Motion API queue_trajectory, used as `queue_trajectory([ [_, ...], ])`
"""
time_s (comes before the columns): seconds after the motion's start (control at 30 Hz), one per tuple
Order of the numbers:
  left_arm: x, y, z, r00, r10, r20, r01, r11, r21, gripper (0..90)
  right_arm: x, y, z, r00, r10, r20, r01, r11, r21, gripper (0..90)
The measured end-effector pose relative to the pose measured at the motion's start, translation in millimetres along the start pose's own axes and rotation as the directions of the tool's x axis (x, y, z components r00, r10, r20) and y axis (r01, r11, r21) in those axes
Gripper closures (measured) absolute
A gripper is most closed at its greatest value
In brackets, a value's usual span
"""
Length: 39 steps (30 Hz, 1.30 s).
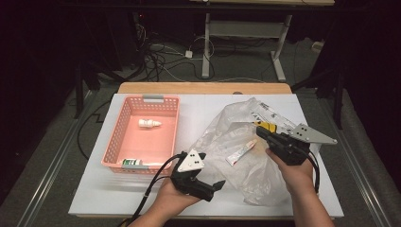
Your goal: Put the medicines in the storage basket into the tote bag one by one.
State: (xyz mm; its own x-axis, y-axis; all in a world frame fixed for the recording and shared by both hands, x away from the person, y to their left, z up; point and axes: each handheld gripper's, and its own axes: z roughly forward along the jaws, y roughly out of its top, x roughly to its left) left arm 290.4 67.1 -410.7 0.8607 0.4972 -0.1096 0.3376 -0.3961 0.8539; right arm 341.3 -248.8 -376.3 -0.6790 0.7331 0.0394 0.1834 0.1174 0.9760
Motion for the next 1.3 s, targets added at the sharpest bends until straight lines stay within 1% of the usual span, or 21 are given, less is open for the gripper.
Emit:
queue_trajectory([
  [0.07,0.8,-1.2,-5.4,0.9999,0.002,-0.011,-0.002,1.0,-0.003,0.0,0.1,0.1,0.1,1.0,-0.001,0.001,0.001,1.0,0.0,90.0],
  [0.2,7.4,-4.6,-14.7,0.9994,-0.013,-0.032,0.013,0.9998,-0.014,0.0,0.4,0.2,0.2,1.0,-0.003,0.001,0.003,1.0,-0.001,90.0],
  [0.33,18.0,-9.5,-23.4,0.9978,-0.035,-0.057,0.033,0.9992,-0.024,0.0,-0.1,0.0,-0.4,1.0,-0.005,0.003,0.005,1.0,-0.002,90.0],
  [0.43,28.8,-14.5,-29.5,0.9956,-0.058,-0.074,0.057,0.998,-0.027,0.0,-0.5,-0.3,-0.9,1.0,-0.003,0.005,0.003,1.0,0.0,90.0],
  [0.5,34.9,-17.9,-32.9,0.9928,-0.055,-0.107,0.053,0.9984,-0.016,0.0,-0.9,-0.6,-1.0,1.0,-0.003,0.005,0.003,1.0,0.0,90.0],
  [0.73,56.2,-26.9,-44.6,0.9821,-0.113,-0.15,0.111,0.9935,-0.026,0.0,-1.1,-0.9,-1.5,1.0,-0.002,0.006,0.002,1.0,0.002,90.0],
  [0.8,59.7,-28.3,-47.1,0.9796,-0.121,-0.161,0.118,0.9926,-0.027,0.0,-1.2,-1.0,-1.6,1.0,-0.001,0.007,0.001,1.0,0.002,90.0],
  [0.9,63.3,-30.5,-49.5,0.9752,-0.119,-0.187,0.117,0.9928,-0.024,0.0,-1.6,-1.2,-1.8,1.0,0.0,0.007,0.0,1.0,0.003,90.0],
  [0.97,66.2,-31.7,-51.1,0.973,-0.125,-0.194,0.123,0.9921,-0.022,0.0,-1.8,-1.5,-1.9,1.0,-0.002,0.005,0.002,1.0,0.003,90.0],
  [1.07,70.8,-33.4,-54.0,0.968,-0.131,-0.214,0.13,0.9913,-0.019,0.0,-1.9,-1.9,-2.2,1.0,-0.002,0.005,0.002,1.0,0.004,90.0],
  [1.13,74.0,-34.6,-56.5,0.9623,-0.136,-0.235,0.136,0.9906,-0.015,0.0,-2.1,-2.1,-2.4,1.0,-0.001,0.005,0.001,1.0,0.004,90.0],
  [1.2,78.0,-35.9,-60.1,0.9595,-0.146,-0.241,0.147,0.989,-0.017,0.0,-2.5,-2.3,-2.6,1.0,-0.002,0.004,0.002,1.0,0.004,90.0],
  [1.27,82.1,-37.5,-64.2,0.9549,-0.152,-0.255,0.153,0.9881,-0.014,0.0,-2.8,-2.4,-3.0,1.0,-0.003,0.004,0.003,1.0,0.004,90.0],
  [1.3,84.2,-38.6,-66.0,0.9519,-0.163,-0.259,0.164,0.9863,-0.019,0.0,-3.0,-2.4,-3.2,1.0,-0.003,0.003,0.003,1.0,0.003,90.0],
])
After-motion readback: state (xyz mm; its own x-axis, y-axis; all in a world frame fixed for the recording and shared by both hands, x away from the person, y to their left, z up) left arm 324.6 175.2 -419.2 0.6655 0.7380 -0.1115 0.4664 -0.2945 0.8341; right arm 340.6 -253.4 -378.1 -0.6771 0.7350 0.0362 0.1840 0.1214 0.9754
